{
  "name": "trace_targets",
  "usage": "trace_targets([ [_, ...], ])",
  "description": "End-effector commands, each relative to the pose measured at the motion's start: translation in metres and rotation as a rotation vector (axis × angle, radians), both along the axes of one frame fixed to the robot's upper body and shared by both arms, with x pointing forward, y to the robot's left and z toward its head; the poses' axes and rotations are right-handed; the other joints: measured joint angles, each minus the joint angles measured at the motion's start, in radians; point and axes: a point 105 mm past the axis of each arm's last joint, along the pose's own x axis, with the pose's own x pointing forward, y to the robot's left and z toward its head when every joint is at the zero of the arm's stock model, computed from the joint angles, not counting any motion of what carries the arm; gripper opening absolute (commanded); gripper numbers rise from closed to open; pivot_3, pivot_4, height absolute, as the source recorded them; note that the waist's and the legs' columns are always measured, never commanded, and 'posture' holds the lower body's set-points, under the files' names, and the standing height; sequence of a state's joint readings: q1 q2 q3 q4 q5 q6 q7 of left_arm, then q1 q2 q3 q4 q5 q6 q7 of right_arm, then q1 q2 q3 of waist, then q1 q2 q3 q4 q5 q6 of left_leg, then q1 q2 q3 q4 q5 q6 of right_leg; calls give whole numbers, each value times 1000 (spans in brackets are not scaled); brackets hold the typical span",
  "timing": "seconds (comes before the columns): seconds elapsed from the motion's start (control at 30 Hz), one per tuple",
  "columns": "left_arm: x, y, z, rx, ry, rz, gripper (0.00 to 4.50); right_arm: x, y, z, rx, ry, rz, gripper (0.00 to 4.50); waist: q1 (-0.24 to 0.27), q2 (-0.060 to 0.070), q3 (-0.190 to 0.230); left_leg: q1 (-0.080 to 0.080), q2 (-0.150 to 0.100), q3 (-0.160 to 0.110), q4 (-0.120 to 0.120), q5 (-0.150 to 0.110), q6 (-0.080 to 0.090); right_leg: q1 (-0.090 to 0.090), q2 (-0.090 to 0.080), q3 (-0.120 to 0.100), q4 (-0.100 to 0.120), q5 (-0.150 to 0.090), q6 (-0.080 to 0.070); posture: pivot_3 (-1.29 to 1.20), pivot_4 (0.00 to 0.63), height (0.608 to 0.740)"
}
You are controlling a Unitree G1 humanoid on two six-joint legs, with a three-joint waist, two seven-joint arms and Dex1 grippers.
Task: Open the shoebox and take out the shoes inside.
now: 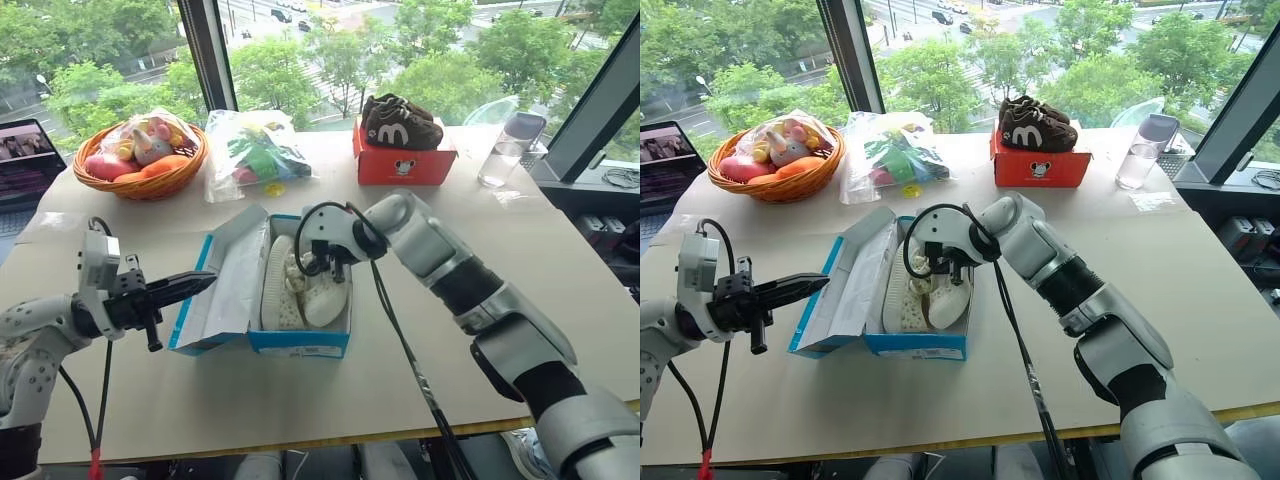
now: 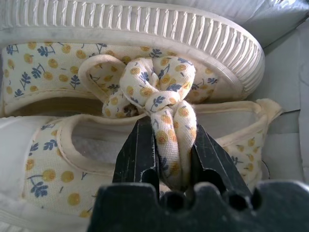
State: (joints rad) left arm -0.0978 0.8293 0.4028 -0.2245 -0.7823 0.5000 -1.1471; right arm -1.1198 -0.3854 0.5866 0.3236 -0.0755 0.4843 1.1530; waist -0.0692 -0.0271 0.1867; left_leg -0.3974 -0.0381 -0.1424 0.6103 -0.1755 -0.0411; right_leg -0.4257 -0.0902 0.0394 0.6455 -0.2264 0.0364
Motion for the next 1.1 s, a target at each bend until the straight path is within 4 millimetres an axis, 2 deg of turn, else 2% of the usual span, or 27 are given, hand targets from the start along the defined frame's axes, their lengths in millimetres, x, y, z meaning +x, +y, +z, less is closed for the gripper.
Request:
trace_targets([
  [0.03, -1, -2, 8, 15, -52, -7, 0, -8, 6, 3, 18, 8, 34, 65, -1, 0, 0, 0, 0, 0, 0, 0, 0, 0, 0, 0, 0, 0, 0, 0, 150, 740],
  [0.3, 1, -2, 7, 20, -52, -4, 0, -9, 10, 10, 62, 28, 18, 65, -2, 0, 0, 0, 0, 0, 0, 0, 0, 0, 0, 0, 0, 0, 0, 0, 150, 740],
  [0.53, 0, -2, 7, 21, -51, -6, 0, -6, 11, 52, 230, 45, -21, 65, -2, 0, 0, 0, 0, 0, 0, 0, 0, 0, 0, 0, 0, 0, 0, 0, 150, 740],
  [0.63, 1, -2, 7, 24, -51, -6, 0, -4, 8, 61, 257, 34, -37, 65, -1, 0, 0, 0, 0, 0, 0, 0, 0, -1, 0, 0, 0, 0, 0, 0, 150, 740],
  [0.9, 2, -2, 8, 26, -49, -6, 0, -5, 1, 69, 303, 26, -74, 65, -1, 0, 0, 0, 0, 0, 0, 0, 0, -1, 0, 0, 0, 0, 0, 0, 150, 740],
  [1.1, 2, -2, 7, 31, -47, -11, 0, -4, -4, 101, 402, -5, -102, 65, -1, 0, 0, 0, 0, 0, 0, 0, 0, -1, 0, 0, 0, 0, 0, 0, 150, 740],
])
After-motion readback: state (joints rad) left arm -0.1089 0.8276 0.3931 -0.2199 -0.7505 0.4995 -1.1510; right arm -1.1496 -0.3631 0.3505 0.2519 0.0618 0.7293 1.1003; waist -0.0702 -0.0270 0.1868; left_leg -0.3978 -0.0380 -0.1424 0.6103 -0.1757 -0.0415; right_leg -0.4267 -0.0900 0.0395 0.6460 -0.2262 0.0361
